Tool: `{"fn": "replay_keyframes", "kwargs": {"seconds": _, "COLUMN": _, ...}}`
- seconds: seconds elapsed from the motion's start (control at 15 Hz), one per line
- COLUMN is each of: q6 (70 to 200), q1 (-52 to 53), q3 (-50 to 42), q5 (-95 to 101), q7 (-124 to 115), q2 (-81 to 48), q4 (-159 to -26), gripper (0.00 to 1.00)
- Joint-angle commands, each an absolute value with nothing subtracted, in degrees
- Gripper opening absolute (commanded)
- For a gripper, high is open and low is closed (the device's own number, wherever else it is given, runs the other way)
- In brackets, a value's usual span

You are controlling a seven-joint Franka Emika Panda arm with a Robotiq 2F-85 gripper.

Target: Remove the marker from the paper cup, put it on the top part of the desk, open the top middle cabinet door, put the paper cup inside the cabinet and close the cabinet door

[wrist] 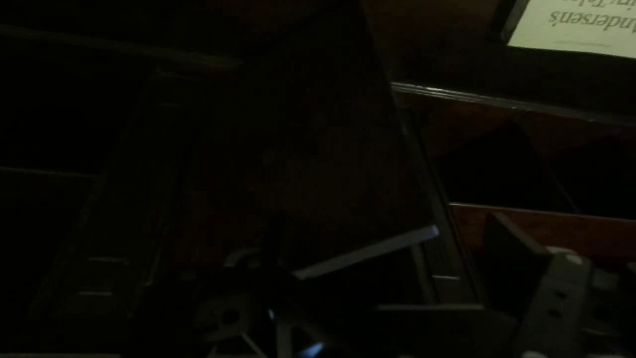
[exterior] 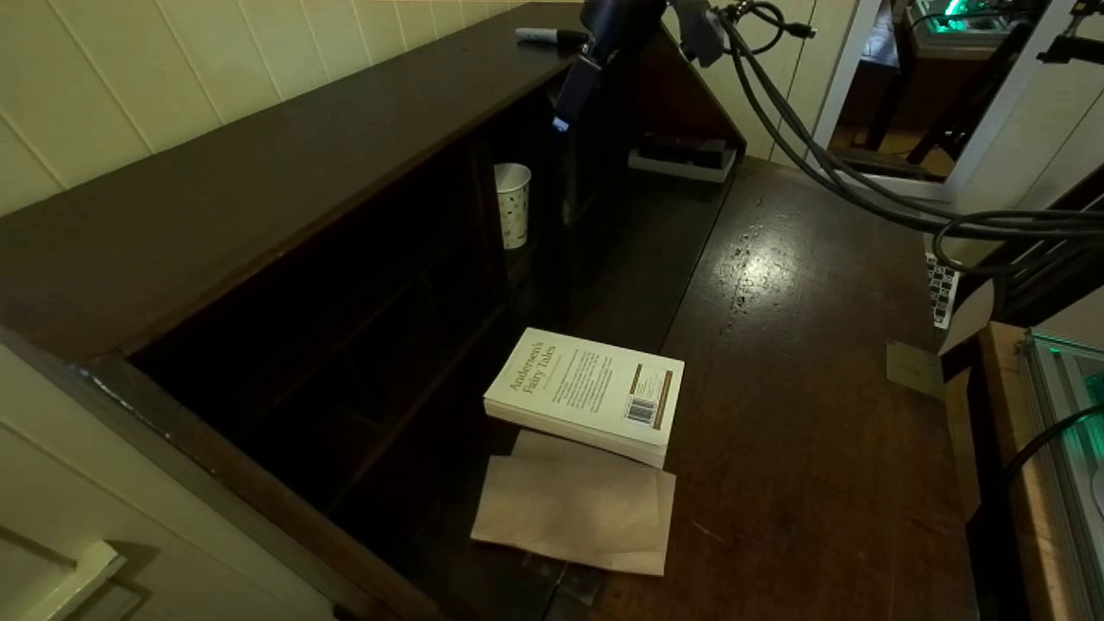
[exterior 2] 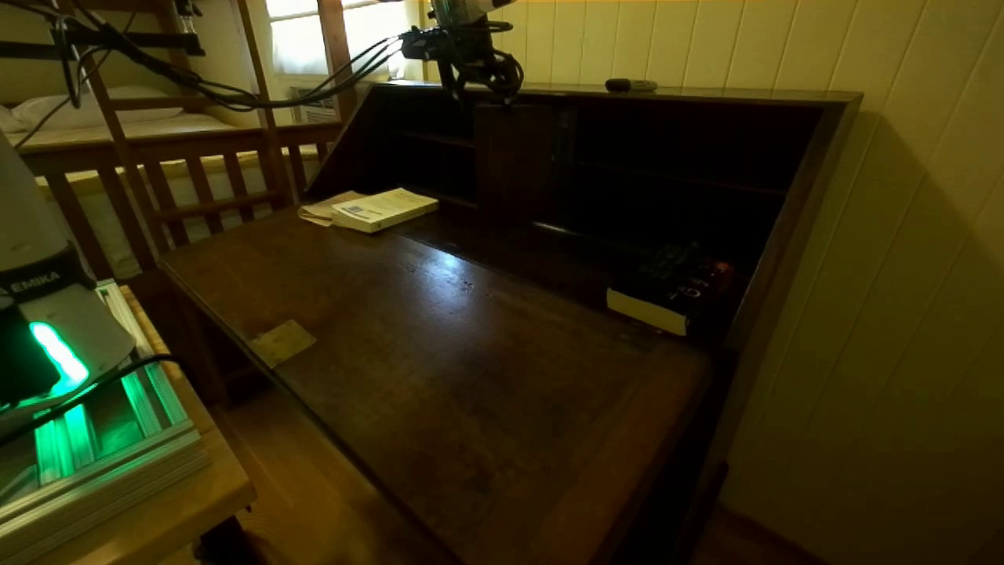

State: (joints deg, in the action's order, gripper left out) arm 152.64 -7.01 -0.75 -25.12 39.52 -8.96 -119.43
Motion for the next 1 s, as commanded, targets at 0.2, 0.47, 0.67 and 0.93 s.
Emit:
{"fn": "replay_keyframes", "kwargs": {"seconds": 0.2, "q6": 148.86, "q1": -7.80, "q3": 2.52, "q5": -30.81, "q7": 45.40, "q2": -10.17, "q4": -116.68, "gripper": 1.00}}
{"fn": "replay_keyframes", "kwargs": {"seconds": 0.47, "q6": 150.15, "q1": -7.68, "q3": 2.59, "q5": -30.31, "q7": 44.63, "q2": -10.91, "q4": -116.90, "gripper": 1.00}}
{"fn": "replay_keyframes", "kwargs": {"seconds": 0.67, "q6": 151.96, "q1": -7.38, "q3": 2.97, "q5": -30.08, "q7": 43.65, "q2": -12.69, "q4": -116.51, "gripper": 1.00}}
{"fn": "replay_keyframes", "kwargs": {"seconds": 0.93, "q6": 155.72, "q1": -7.07, "q3": 4.43, "q5": -29.04, "q7": 41.64, "q2": -15.29, "q4": -115.71, "gripper": 1.00}}
